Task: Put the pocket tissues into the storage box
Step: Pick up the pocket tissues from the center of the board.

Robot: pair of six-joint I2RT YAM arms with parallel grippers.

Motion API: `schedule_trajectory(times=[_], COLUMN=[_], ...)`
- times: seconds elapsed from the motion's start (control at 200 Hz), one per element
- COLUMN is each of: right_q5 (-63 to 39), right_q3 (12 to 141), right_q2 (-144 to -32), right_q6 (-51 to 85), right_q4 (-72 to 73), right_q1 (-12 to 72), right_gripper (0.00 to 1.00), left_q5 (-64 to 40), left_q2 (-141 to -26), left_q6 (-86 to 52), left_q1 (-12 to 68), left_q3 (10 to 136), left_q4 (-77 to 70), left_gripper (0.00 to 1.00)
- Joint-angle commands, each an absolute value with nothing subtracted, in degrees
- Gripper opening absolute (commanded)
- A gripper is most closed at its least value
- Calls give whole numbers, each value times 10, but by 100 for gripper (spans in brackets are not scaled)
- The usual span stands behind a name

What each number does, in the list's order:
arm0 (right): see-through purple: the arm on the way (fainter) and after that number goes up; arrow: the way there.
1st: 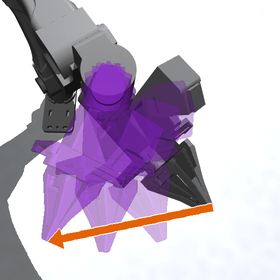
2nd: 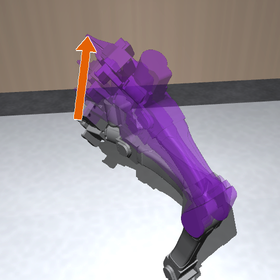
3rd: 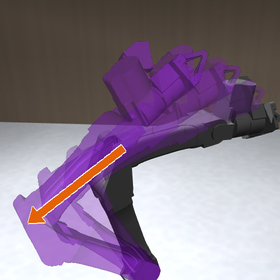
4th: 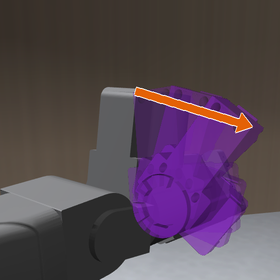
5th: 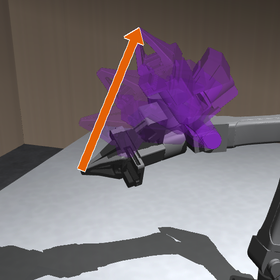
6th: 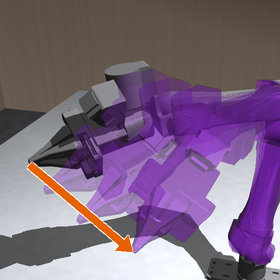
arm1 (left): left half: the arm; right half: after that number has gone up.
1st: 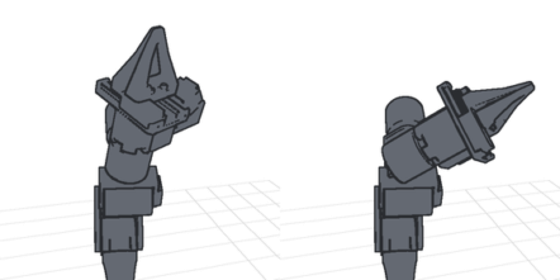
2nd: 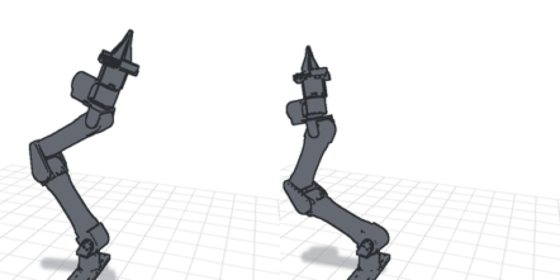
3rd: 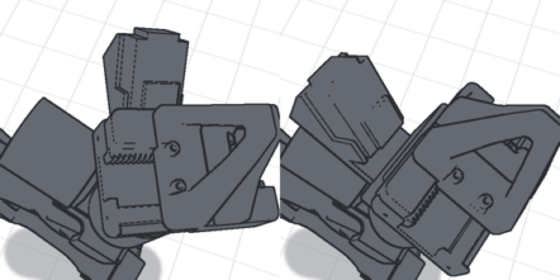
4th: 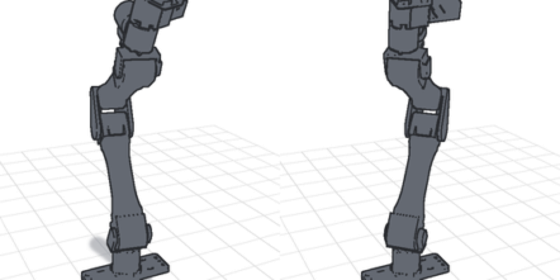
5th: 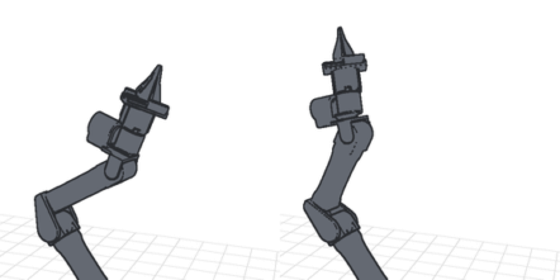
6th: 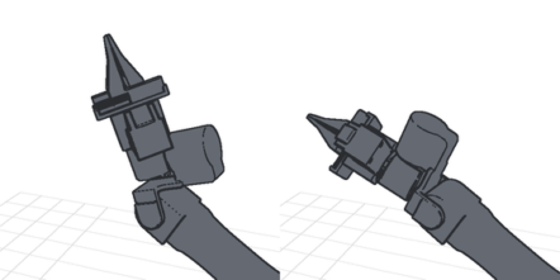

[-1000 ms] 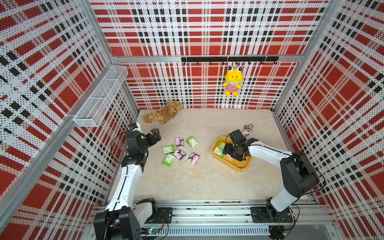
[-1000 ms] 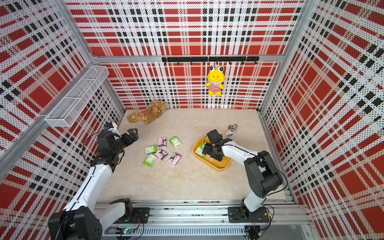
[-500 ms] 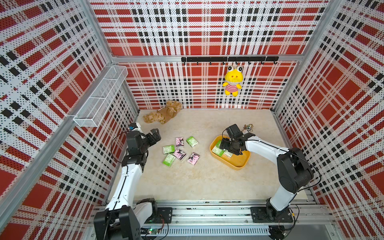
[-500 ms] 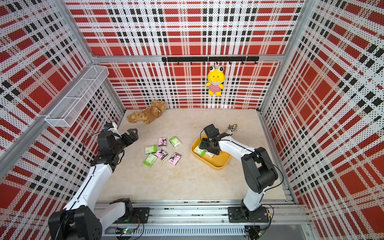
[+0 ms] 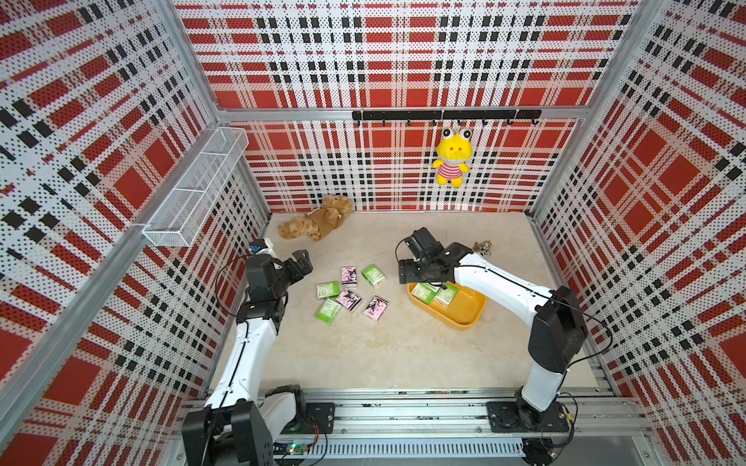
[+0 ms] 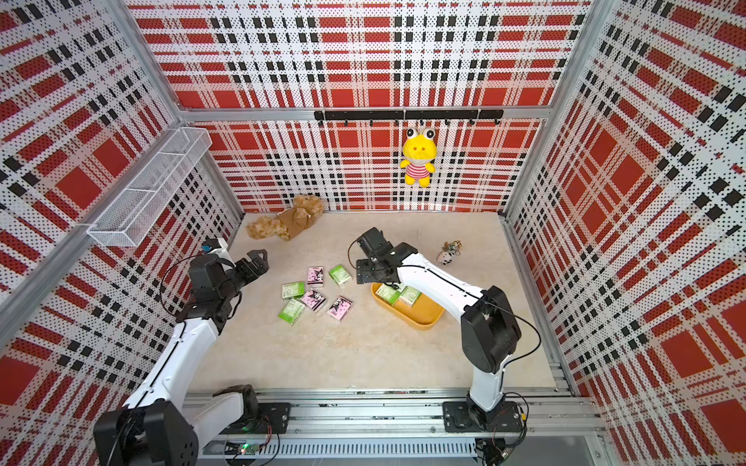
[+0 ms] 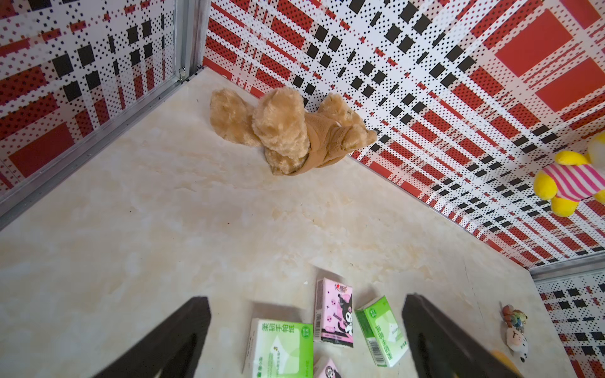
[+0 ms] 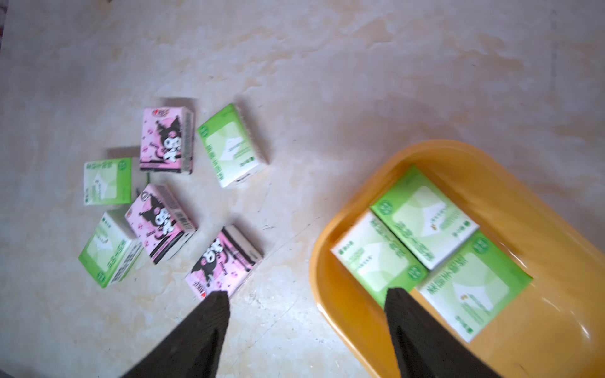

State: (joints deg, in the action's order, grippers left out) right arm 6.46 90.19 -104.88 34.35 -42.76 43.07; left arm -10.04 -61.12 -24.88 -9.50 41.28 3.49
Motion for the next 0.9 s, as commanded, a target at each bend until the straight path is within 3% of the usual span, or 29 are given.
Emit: schedule_trajectory(times=[0.0,0.115,0.22,0.476,0.897], right_q5=[54,16,0,-21,-22], right_q3=[926,982,1045,1049,1065], right_q2=[-1094,-1149,-1201,-1242,-1283], right_q6=[262,246,312,440,533], right_q4=[-446,-467,-526,-520,-498], right_q1=[466,488,490,514,523], right_gripper=[83,84,84,87,89], left_q5=[-96,-98,-97,-99,-103], left_q2=[-598,-593,-591,-592,-589], left_q6=[-245,-245,-245,-248,-265], left_q1=[-95,-97,-98,-97,-90], left_q3=[423,423,422,417,388], left_q4=[37,40,42,42,22], left_gripper=[99,99,99,99,99])
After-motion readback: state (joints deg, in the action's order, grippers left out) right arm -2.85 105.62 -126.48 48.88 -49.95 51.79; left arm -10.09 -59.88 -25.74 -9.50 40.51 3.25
